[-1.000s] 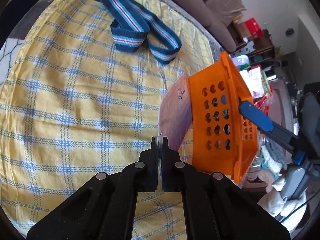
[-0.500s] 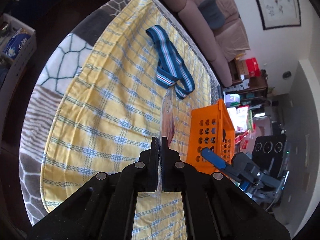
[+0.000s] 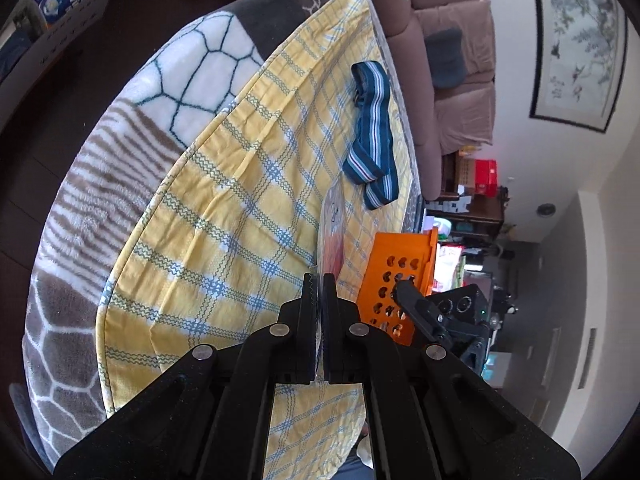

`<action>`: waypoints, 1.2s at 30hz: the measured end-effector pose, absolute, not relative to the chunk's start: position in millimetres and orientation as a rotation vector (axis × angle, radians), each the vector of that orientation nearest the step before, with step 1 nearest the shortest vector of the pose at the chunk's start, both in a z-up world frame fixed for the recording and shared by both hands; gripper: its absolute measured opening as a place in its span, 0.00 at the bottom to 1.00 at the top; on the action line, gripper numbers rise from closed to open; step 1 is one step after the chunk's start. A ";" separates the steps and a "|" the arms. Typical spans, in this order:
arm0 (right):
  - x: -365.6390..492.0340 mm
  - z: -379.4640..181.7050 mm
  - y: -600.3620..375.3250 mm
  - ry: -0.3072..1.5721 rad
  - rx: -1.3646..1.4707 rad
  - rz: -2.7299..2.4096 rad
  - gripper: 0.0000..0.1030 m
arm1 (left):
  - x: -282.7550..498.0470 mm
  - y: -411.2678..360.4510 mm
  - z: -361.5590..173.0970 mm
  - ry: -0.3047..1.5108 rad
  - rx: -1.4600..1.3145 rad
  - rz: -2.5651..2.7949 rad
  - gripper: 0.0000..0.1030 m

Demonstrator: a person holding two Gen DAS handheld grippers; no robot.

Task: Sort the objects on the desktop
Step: 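Close the left tool on the edge of the clear mask bag, then carry the mask bag with the left tool over the orange basket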

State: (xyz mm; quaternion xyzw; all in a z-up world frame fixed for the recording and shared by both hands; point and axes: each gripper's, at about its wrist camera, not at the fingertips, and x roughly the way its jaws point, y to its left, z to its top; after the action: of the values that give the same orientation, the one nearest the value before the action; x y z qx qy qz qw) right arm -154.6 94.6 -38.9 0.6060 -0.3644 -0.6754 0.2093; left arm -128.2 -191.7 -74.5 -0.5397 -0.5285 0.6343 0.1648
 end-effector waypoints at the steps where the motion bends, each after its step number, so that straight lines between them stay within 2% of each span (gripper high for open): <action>1: -156.8 -41.1 95.3 -1.014 1.693 -1.884 0.95 | -127.2 -190.2 -76.8 -1.514 -1.541 1.788 0.02; 9: -168.1 -47.9 91.6 -1.101 1.654 -1.864 0.96 | -127.5 -169.0 -73.9 -1.361 -1.616 1.848 0.02; 17: -163.7 -10.7 80.8 -0.925 1.555 -1.941 0.96 | -122.6 -141.9 -27.6 -1.066 -1.584 2.051 0.02; 27: -149.3 48.5 104.7 -0.856 1.423 -1.976 0.96 | -119.2 -103.0 41.4 -0.961 -1.490 2.093 0.02; 36: -136.8 85.9 187.0 -0.883 1.342 -2.078 0.96 | -132.7 -9.5 80.1 -0.830 -1.469 2.028 0.02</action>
State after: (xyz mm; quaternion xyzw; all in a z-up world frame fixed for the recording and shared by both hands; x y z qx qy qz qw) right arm -136.8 187.0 85.9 0.4942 -0.3249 -0.7651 0.2547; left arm -132.7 -9.5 80.1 -0.5392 -0.3047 0.7446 0.2491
